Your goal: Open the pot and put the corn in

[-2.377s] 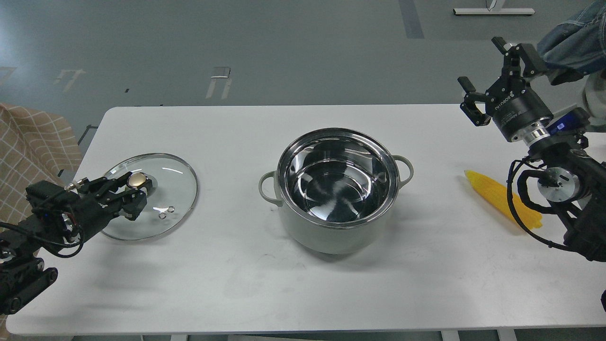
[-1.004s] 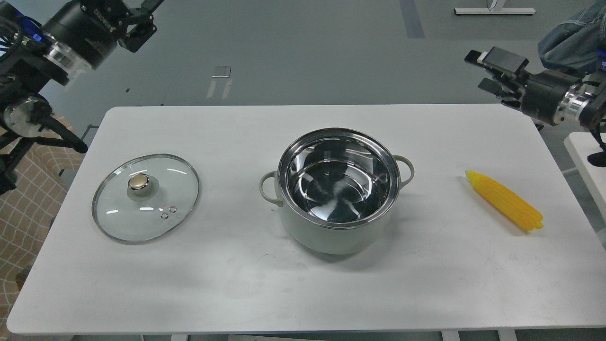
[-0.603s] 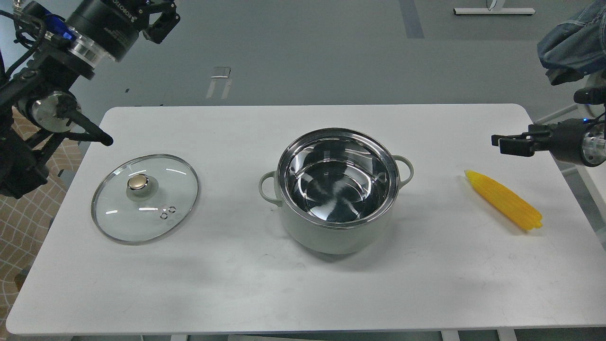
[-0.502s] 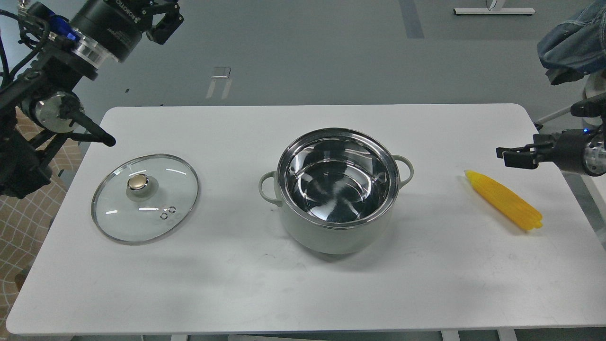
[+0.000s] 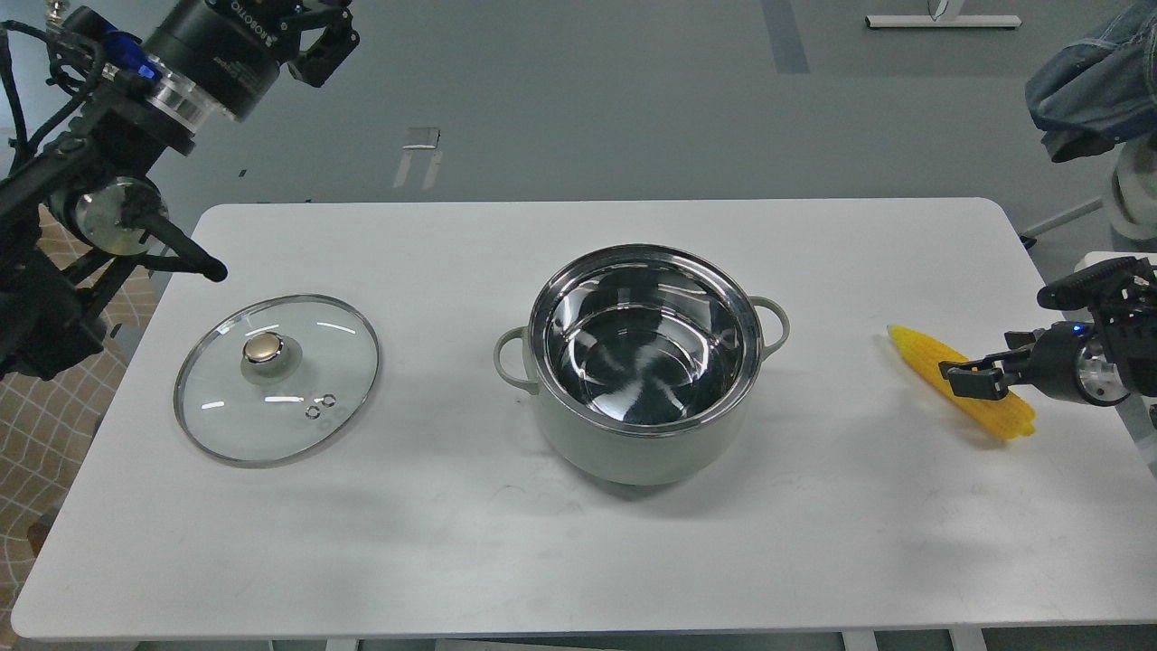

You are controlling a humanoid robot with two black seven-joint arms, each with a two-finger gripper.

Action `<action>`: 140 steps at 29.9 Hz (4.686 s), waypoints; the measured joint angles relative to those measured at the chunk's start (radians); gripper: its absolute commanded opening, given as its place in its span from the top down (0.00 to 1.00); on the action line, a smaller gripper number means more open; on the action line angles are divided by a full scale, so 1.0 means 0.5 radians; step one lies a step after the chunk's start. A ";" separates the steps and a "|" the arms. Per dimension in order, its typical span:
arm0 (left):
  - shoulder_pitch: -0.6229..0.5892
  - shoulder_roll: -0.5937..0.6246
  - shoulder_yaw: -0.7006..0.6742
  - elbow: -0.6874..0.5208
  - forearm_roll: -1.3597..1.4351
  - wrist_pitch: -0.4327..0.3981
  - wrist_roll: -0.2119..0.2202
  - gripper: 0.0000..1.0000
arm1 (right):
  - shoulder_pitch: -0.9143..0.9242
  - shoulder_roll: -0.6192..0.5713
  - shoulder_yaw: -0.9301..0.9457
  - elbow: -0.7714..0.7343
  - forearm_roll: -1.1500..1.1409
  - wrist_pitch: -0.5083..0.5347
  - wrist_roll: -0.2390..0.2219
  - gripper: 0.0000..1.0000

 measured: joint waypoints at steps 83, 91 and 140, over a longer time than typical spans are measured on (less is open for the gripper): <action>0.000 -0.014 -0.029 -0.071 -0.006 0.015 0.006 0.05 | 1.111 0.551 -0.469 1.096 0.413 0.282 0.000 0.12; 0.003 -0.014 -0.029 -0.070 0.008 0.029 0.006 0.02 | 1.186 0.539 -0.317 0.938 0.855 0.247 0.000 0.02; 0.255 -0.630 -0.199 0.496 0.003 -0.061 0.264 0.02 | 0.071 0.759 1.291 -0.150 2.919 0.733 0.001 0.00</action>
